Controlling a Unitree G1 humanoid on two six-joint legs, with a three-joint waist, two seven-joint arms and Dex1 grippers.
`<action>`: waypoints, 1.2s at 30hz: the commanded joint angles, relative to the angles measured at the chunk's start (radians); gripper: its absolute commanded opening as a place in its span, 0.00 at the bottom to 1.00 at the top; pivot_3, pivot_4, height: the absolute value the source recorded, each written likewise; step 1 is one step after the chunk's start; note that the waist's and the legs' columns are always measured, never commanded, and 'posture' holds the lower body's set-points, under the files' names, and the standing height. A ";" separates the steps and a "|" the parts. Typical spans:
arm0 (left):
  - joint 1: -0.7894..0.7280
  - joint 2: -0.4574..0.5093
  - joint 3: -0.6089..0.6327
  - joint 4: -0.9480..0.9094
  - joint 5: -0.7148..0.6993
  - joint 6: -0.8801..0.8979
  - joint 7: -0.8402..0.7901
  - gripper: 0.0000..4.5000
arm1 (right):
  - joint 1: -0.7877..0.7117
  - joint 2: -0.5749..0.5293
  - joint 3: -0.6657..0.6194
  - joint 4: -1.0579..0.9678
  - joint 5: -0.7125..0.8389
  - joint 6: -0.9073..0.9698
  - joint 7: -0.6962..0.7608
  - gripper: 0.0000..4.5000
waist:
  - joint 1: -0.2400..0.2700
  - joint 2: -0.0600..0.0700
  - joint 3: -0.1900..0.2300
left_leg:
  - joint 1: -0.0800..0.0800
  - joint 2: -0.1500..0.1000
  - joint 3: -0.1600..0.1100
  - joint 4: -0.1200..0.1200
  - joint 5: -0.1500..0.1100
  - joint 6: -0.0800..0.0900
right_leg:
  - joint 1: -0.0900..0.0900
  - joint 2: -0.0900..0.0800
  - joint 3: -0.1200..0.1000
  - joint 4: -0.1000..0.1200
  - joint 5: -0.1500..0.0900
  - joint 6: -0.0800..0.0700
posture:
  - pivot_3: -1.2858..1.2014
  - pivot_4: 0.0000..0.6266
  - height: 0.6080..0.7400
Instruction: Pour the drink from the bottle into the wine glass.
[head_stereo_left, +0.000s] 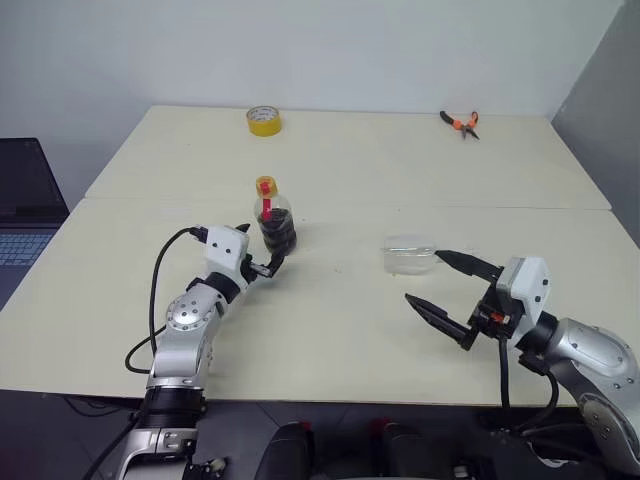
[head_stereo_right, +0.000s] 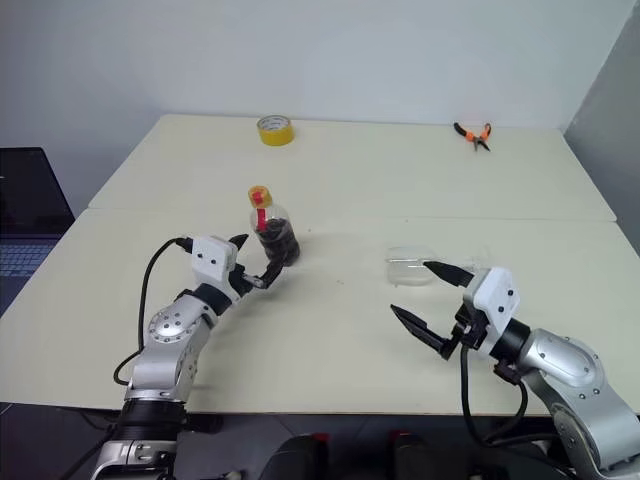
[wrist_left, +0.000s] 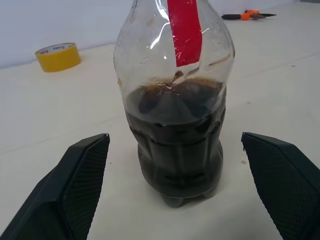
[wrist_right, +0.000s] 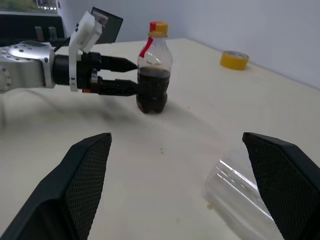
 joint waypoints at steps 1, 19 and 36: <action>-0.033 -0.006 0.003 0.026 0.010 -0.029 0.018 1.00 | -0.020 0.009 0.011 -0.012 -0.002 -0.001 0.005 1.00 | 0.000 0.000 0.000 | 0.000 0.000 0.000 0.000 0.000 0.000 | 0.000 0.000 0.000 0.000 0.000 0.000 | 0.52 0.24 1.00; -0.202 -0.054 -0.024 0.364 0.053 -0.219 0.028 1.00 | -0.106 0.041 0.044 0.027 -0.026 -0.010 0.009 1.00 | 0.000 0.000 0.000 | 0.000 0.000 0.000 0.001 0.000 0.000 | 0.000 0.000 0.000 0.000 0.001 0.000 | 0.52 0.24 1.00; -0.295 -0.081 -0.001 0.462 0.023 -0.243 0.009 0.96 | -0.125 0.066 0.046 0.033 -0.052 -0.009 0.004 1.00 | 0.000 -0.001 0.000 | 0.000 -0.001 0.000 0.001 0.000 0.000 | 0.000 0.000 0.000 0.000 0.001 0.001 | 0.52 0.24 1.00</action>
